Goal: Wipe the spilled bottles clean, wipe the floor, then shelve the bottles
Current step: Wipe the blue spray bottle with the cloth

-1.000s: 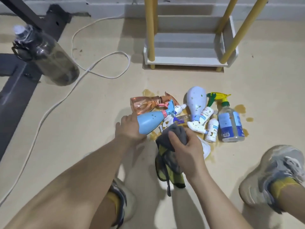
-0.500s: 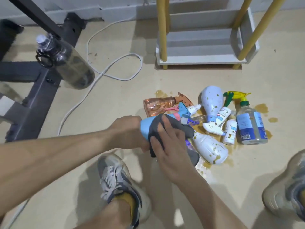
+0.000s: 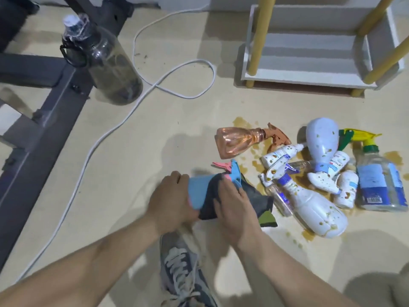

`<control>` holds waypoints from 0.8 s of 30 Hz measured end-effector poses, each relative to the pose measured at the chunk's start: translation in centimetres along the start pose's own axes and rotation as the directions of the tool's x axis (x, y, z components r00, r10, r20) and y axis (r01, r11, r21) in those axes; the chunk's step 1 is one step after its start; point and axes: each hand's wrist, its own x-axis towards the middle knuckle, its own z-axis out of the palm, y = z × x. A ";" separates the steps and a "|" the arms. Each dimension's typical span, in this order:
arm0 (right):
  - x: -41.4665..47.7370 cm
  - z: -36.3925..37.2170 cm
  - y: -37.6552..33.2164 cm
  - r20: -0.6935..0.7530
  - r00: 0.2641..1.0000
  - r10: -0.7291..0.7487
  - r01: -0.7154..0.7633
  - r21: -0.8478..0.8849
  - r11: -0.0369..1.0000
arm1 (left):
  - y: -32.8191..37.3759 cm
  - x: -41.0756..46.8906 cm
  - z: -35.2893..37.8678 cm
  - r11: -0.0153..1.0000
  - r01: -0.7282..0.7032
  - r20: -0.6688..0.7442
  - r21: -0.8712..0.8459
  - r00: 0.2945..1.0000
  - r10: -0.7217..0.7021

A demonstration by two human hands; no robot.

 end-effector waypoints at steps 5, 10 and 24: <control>3.0 1.6 1.4 -0.024 0.980 0.196 -0.197 -0.013 0.980 | -0.3 0.5 3.9 0.995 0.086 -0.063 -0.042 0.994 -0.088; 0.7 2.3 -2.6 0.056 0.949 -0.310 0.311 -0.030 0.950 | -1.8 0.2 4.5 0.998 0.058 -0.107 -0.040 0.992 -0.062; 4.0 0.8 -0.3 0.079 0.978 -0.191 0.201 -0.137 0.970 | -1.7 -1.0 6.2 0.993 0.080 -0.160 -0.087 0.983 -0.094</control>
